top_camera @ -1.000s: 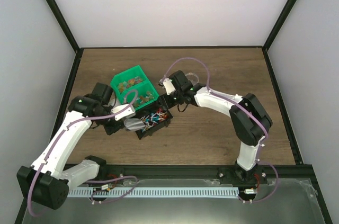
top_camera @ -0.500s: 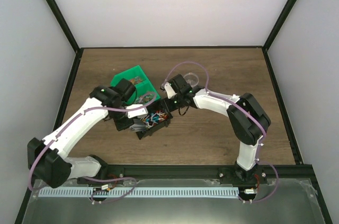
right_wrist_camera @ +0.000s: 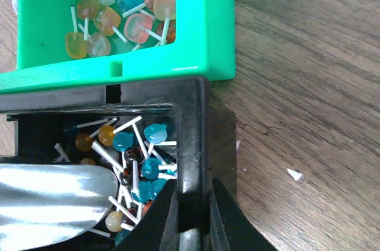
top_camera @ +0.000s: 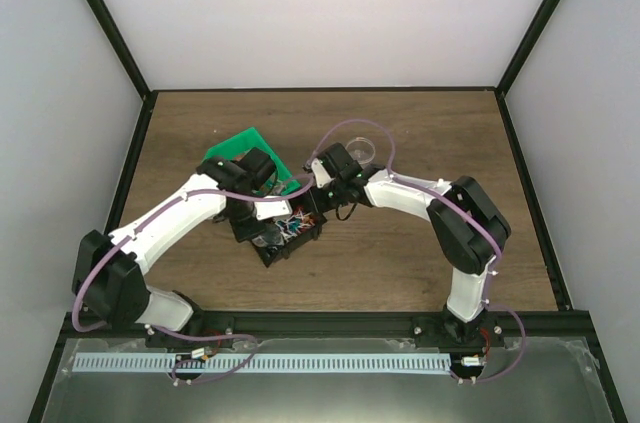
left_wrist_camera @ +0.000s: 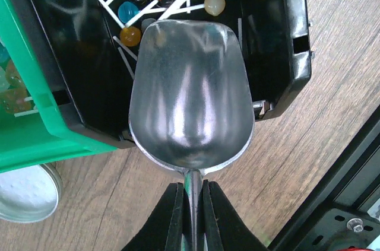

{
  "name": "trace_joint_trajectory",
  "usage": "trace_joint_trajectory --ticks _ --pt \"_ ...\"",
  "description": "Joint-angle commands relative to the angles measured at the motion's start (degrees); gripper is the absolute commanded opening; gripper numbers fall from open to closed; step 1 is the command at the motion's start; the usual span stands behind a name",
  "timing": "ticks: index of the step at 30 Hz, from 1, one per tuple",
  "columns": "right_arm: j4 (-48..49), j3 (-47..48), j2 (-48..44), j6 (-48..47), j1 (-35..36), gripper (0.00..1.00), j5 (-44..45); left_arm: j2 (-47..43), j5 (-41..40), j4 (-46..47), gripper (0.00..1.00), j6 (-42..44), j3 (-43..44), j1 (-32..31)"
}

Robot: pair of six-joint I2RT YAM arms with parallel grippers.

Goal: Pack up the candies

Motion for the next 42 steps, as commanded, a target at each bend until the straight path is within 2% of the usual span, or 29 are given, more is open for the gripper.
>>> trace_joint_trajectory --ticks 1,9,18,26,35,42 --pt "0.6 0.3 -0.1 0.2 0.2 0.02 0.6 1.6 1.1 1.7 0.04 -1.0 -1.4 -0.1" --pt "2.3 -0.6 -1.5 2.1 0.2 0.01 4.6 2.9 8.3 14.1 0.04 -3.3 -8.2 -0.1" --pt "3.3 0.5 -1.1 3.2 0.2 0.01 8.8 2.1 13.9 34.2 0.04 -6.5 -17.6 0.0" --pt "6.0 0.0 -0.8 2.0 -0.7 0.01 9.1 -2.9 19.0 48.6 0.04 -6.0 -25.1 4.5" --pt "8.2 1.0 -0.1 -0.3 -3.4 0.01 4.1 -8.1 29.8 56.1 0.04 -4.2 -31.0 15.0" --pt "8.5 1.9 -0.1 -0.7 -4.5 0.04 2.4 -11.2 32.2 60.2 0.04 -3.4 -34.9 16.3"
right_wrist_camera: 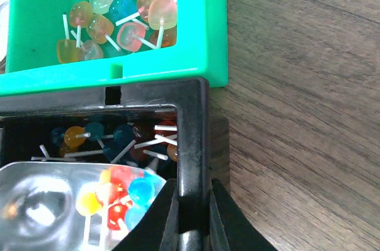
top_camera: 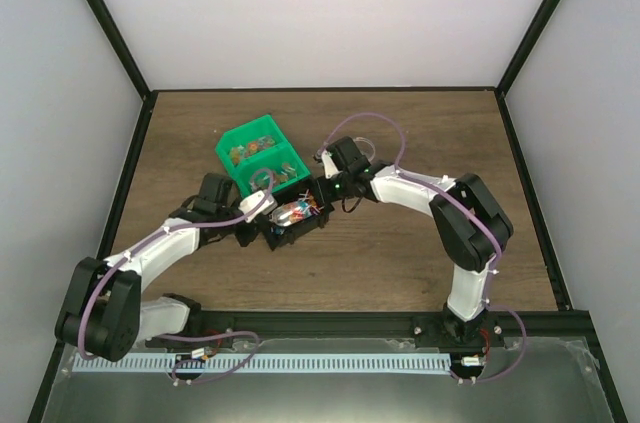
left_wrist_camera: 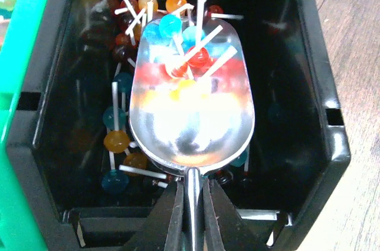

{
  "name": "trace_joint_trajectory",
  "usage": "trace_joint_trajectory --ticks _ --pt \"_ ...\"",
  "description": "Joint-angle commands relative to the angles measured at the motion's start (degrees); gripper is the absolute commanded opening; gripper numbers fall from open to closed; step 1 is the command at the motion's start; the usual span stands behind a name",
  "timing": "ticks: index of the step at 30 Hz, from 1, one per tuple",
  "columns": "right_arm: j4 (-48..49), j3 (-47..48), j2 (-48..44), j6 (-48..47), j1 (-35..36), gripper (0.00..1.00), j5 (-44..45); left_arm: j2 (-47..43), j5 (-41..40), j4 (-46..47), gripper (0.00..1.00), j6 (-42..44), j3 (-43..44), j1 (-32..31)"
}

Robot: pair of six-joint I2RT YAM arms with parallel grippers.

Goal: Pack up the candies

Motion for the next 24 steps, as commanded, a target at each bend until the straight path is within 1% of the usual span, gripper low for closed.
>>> trace_joint_trajectory --ticks 1,7,10,17,19,21,22,24 --pt "5.2 2.7 0.0 -0.5 -1.0 0.04 -2.2 -0.8 4.4 5.3 0.04 1.5 -0.9 0.8" --pt "5.1 4.6 1.5 -0.2 -1.4 0.03 -0.2 -1.7 6.0 7.2 0.04 2.0 -2.4 2.7" --pt "5.2 5.1 1.6 -0.2 -1.8 0.17 -0.6 -1.9 7.2 8.2 0.04 2.4 -3.0 3.6" --pt "5.2 5.6 0.5 -0.2 -2.6 0.38 -2.7 -2.6 10.1 8.2 0.04 3.0 -3.2 5.2" --pt "5.2 5.8 0.0 -0.4 -2.7 0.45 -3.3 -2.9 9.8 7.5 0.04 2.9 -2.6 5.4" --pt "5.0 6.2 -0.5 -0.4 -2.9 0.48 -3.7 -3.3 9.8 5.7 0.04 3.1 -1.4 5.5" --pt "4.8 6.4 -0.7 -0.6 -2.8 0.51 -3.8 -3.7 10.0 4.6 0.04 3.3 -0.8 5.5" --pt "4.5 6.7 -1.3 -0.7 -3.1 0.60 -4.5 -4.6 10.0 2.8 0.04 3.1 0.1 5.5"
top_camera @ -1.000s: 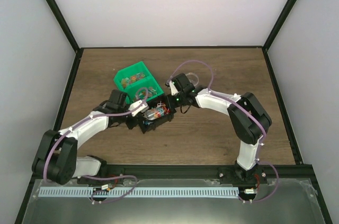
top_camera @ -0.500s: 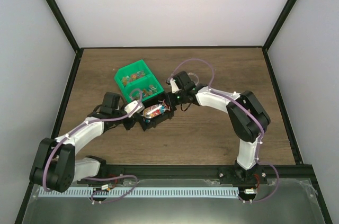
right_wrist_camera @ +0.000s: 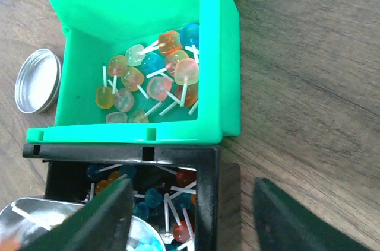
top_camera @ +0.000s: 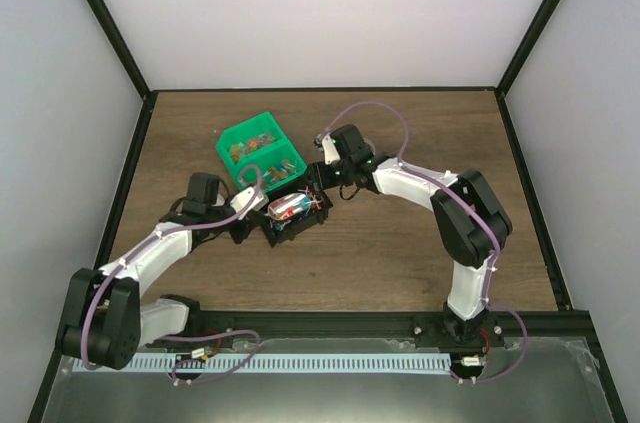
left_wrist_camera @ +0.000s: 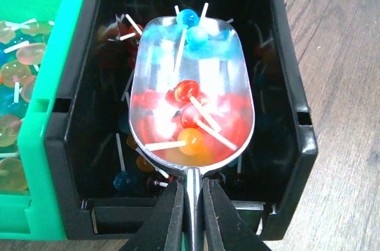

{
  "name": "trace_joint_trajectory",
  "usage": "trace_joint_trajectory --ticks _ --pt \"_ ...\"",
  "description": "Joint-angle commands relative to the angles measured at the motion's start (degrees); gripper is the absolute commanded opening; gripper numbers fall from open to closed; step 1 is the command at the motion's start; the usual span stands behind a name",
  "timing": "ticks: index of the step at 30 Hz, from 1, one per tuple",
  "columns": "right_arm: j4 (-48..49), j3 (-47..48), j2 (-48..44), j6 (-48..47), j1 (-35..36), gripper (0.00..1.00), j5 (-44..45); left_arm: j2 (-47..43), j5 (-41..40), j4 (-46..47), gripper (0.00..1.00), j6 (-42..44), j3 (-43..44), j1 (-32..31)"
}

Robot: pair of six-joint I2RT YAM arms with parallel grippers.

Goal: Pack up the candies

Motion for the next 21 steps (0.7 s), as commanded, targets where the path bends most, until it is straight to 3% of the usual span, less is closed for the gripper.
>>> trace_joint_trajectory --ticks 1,4,11,21 --pt "0.4 3.1 -3.0 -0.2 -0.8 0.63 -2.1 -2.5 3.0 -2.7 0.04 1.3 2.9 0.4" --pt "0.4 3.1 -4.1 -0.1 -1.8 0.71 -4.3 -3.9 2.9 -3.9 0.04 0.8 3.5 0.3" --pt "0.3 2.8 -6.9 -0.6 -4.8 0.78 -8.4 -5.8 4.3 -5.9 0.04 2.3 2.5 1.5" --pt "0.0 3.2 -9.8 -2.3 -10.2 0.90 -16.3 -5.8 13.9 -3.6 0.04 2.2 2.5 4.8"
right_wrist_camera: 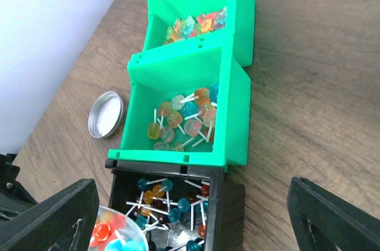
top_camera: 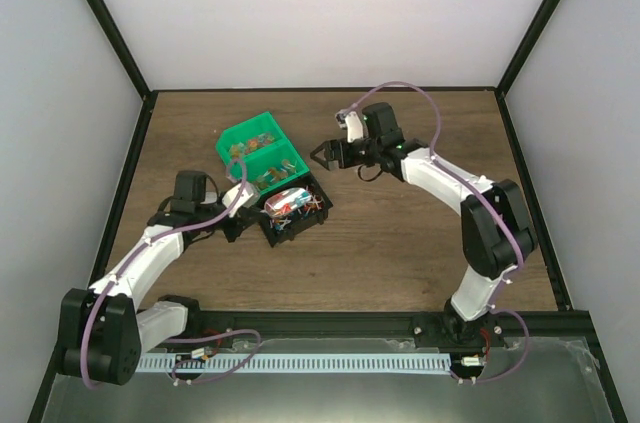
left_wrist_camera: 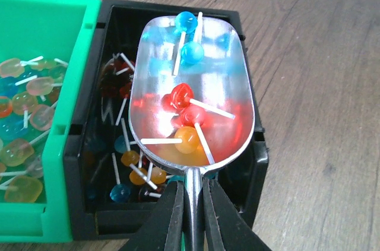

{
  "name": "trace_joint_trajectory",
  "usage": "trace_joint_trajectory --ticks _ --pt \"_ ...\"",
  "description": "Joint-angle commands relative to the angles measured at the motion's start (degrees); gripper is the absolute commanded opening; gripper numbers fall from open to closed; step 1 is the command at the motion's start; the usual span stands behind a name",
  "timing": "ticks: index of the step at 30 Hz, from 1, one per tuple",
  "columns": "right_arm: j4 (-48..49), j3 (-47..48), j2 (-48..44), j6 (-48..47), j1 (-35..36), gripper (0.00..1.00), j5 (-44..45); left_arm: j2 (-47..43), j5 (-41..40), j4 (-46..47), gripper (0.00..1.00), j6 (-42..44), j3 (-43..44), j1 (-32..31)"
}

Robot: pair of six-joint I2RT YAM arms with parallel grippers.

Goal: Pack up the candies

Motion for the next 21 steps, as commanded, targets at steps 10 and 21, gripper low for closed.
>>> trace_joint_trajectory --ticks 10,21 --pt "-0.3 2.3 -4.3 -2.4 -13.4 0.95 -12.4 2.6 2.6 0.4 0.04 -2.6 11.7 0.6" --pt "-0.2 2.6 -0.6 -1.9 -23.4 1.00 -18.7 16.5 2.2 -7.2 0.04 2.1 28.5 -0.6"
